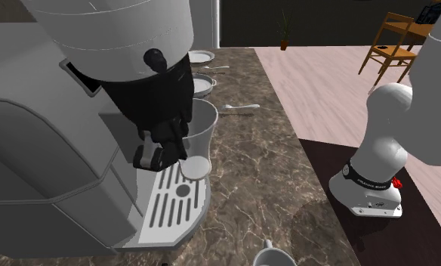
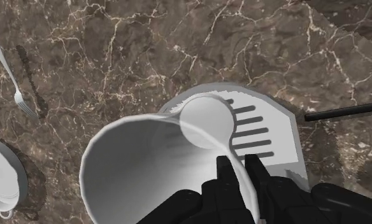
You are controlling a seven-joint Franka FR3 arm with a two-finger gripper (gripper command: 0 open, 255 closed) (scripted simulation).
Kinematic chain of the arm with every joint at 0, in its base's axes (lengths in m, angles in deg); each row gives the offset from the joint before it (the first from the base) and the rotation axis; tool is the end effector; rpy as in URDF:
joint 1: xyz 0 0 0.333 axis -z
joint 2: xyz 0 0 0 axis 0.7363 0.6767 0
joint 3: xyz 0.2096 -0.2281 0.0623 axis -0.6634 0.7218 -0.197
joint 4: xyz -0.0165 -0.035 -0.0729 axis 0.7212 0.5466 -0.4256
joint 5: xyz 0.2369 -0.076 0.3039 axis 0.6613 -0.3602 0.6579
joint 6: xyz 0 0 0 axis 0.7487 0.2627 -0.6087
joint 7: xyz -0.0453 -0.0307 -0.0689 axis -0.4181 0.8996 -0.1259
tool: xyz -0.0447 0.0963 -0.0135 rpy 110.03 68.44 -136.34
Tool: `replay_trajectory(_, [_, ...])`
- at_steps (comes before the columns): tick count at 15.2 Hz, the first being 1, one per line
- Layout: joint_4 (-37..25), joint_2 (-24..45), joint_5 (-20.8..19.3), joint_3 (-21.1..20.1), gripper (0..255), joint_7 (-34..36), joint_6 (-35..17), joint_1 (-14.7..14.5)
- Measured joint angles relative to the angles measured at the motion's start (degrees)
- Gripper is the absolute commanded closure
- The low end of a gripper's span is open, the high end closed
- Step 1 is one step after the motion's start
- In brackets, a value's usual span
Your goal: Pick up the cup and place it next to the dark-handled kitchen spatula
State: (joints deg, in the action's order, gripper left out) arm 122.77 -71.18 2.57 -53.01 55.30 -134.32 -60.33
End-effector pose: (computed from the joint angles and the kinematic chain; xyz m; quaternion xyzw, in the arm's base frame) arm 0.4752 0.3381 0.5680 0.9904 0.0244 0.0210 0.1345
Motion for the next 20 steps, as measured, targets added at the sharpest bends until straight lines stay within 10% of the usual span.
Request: replay_trajectory(20, [-26.66, 20.59, -7.42, -7.83, 255, 25.87, 14.84, -24.61])
